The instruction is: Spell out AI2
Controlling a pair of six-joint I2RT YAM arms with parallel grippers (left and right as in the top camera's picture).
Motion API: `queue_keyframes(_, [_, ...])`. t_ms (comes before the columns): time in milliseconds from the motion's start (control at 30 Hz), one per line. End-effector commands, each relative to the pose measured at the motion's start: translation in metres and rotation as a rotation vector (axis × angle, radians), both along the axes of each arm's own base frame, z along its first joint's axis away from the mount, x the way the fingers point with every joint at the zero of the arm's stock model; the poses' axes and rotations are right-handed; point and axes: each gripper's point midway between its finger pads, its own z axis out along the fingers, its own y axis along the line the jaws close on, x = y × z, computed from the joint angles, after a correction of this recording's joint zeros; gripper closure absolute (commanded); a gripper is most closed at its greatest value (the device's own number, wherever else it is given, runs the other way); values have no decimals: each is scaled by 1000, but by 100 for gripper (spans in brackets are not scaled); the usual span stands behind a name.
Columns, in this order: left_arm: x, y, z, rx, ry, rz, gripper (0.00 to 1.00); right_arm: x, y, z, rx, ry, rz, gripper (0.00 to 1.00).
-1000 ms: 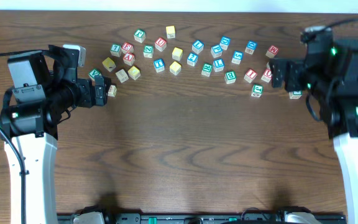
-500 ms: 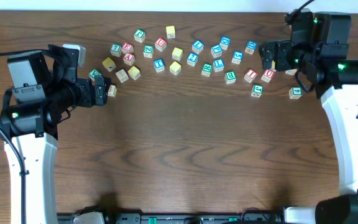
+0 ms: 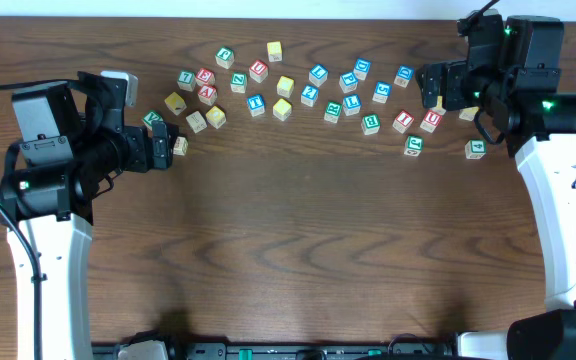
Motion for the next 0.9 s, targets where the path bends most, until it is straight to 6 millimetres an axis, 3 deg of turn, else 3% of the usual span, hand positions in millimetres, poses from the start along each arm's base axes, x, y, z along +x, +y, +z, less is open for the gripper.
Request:
queue_keyframes(0, [3,-1,11,-9,-29,-6,3,2,0,10,-7,-21,13,1])
queue_keyframes(167, [3,-1,11,-10,-28,-6,3,-3,2,5,2,5,17,1])
queue_keyframes(400, [4,-1,12,-9,-32,-6,2,-7,22,9,85,6,105,1])
queue_keyframes(867, [6,-1,14,-49,-29,34,2,-5,24,-1,180,67,24,1])
